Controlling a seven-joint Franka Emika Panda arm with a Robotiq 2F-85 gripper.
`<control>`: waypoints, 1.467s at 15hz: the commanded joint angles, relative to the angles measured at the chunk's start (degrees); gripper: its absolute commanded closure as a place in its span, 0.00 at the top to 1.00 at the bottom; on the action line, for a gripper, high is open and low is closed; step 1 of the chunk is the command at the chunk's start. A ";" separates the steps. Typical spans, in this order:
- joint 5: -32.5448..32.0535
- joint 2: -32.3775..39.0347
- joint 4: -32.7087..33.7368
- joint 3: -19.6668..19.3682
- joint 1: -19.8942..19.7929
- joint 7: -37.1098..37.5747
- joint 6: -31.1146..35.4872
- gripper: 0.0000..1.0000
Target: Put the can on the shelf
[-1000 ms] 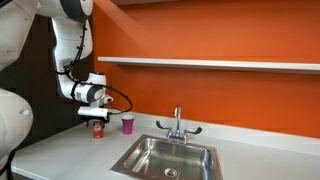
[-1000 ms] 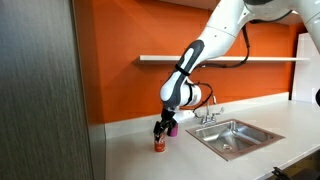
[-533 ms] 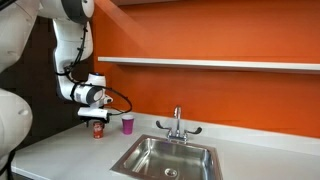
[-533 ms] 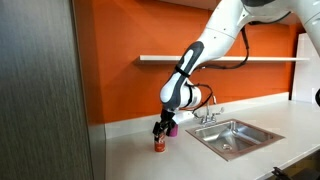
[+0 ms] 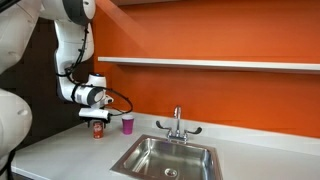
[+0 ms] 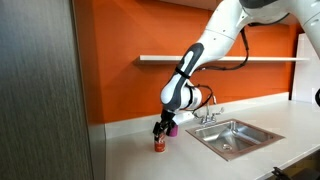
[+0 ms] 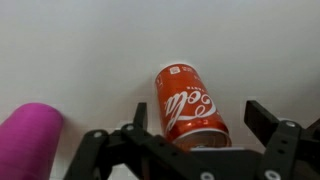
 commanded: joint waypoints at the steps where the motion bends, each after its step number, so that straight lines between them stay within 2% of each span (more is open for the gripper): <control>1: -1.92 1.45 1.33 0.93 -1.21 1.01 1.07 1.00; 13: -3.33 3.97 4.75 0.03 -0.79 1.60 0.84 1.00; 14: -3.43 4.20 5.06 0.05 -0.89 1.49 0.68 0.75; 15: -3.57 4.45 5.37 -0.08 -0.90 1.51 0.66 0.74; 19: -4.04 5.06 6.40 -0.41 -1.01 1.63 0.35 0.42; 22: -4.29 5.26 6.94 -0.86 -1.05 1.81 0.05 0.39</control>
